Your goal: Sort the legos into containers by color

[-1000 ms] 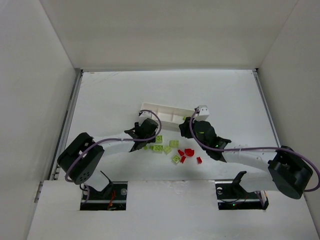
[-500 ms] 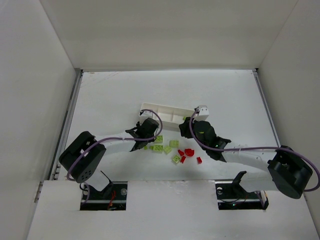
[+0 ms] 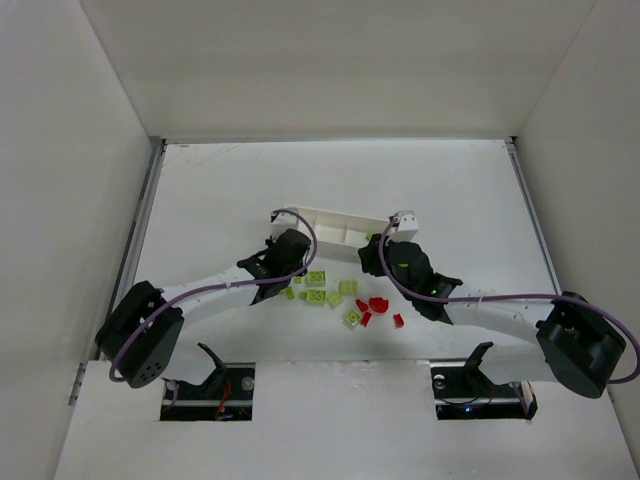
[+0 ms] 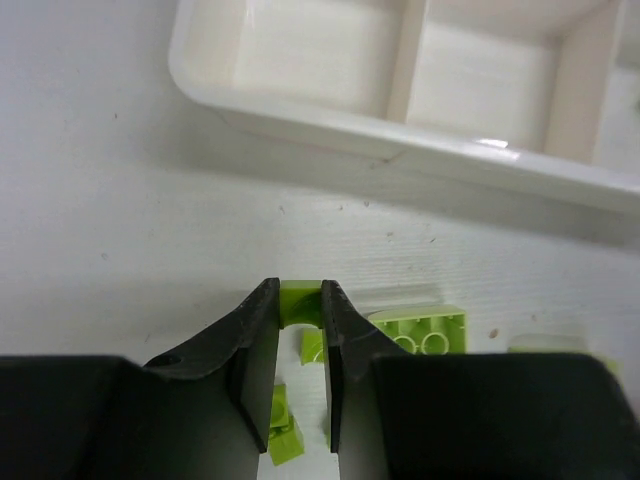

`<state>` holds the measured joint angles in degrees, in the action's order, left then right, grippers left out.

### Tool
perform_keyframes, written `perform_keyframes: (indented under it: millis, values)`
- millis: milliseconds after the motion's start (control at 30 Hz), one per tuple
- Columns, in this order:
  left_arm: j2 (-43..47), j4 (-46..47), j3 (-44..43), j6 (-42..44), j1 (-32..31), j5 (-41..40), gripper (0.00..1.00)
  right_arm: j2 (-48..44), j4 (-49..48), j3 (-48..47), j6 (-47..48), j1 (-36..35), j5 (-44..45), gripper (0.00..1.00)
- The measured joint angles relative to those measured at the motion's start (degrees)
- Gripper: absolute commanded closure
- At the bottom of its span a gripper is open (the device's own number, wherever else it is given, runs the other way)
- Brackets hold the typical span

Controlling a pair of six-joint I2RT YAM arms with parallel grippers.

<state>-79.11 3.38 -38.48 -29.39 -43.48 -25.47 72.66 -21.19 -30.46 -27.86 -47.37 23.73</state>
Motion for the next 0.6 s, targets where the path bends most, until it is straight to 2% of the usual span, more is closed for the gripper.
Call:
perform_keyframes:
  millis: [233,467,600]
  values:
    - [-0.1,-0.1,-9.5,-0.9,-1.1,1.7,0.85,-3.1,0.1,0.2,0.0,0.0,1.5,0.52]
    - [-14.3,3.3,-23.9,-1.2,-4.1,5.6,0.83,-7.5,0.3,1.4,-0.4,2.0,3.7,0.53]
    - [-22.6,3.6,-28.8,-1.4,-4.8,7.5,0.79,-8.9,1.7,1.8,-0.9,4.5,5.5,0.53]
